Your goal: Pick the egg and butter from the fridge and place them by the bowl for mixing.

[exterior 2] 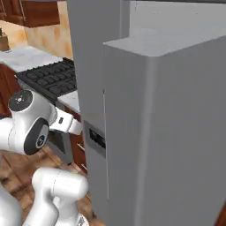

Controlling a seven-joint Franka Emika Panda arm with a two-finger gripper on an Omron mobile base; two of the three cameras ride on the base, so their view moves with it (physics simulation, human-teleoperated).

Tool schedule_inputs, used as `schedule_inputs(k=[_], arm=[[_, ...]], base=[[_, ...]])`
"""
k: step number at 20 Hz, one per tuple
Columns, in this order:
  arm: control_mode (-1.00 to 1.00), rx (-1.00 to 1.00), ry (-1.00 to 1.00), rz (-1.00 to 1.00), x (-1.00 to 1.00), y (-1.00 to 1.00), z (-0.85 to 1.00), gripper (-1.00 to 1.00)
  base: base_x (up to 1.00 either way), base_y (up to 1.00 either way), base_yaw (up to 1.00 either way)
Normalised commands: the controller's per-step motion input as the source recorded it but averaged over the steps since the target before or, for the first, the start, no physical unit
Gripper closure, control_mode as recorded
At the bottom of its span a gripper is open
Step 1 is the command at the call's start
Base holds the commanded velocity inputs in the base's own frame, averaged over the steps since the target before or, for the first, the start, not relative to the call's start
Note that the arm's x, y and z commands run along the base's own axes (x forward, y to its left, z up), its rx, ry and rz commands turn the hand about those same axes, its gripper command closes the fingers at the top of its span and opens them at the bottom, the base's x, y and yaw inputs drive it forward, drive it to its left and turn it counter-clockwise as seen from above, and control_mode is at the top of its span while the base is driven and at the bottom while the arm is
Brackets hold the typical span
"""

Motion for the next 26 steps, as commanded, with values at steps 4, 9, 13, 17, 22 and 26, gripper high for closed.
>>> schedule_inputs(k=[4,9,13,17,22,26], arm=[[1.00,0.00,0.00,0.00,0.00,0.00,0.00,1.00],[1.00,0.00,0.00,0.00,0.00,0.00,0.00,1.00],[1.00,0.00,0.00,0.00,0.00,0.00,0.00,1.00],[1.00,0.00,0.00,0.00,0.00,0.00,0.00,1.00],[1.00,0.00,0.00,0.00,0.00,0.00,0.00,1.00],[1.00,0.00,0.00,0.00,0.00,0.00,0.00,1.00]], base=[[-0.02,0.05,1.00],[0.10,0.17,0.85],[0.53,0.18,0.55],[0.84,0.22,0.30],[0.93,0.24,0.19],[0.94,0.24,0.14]])
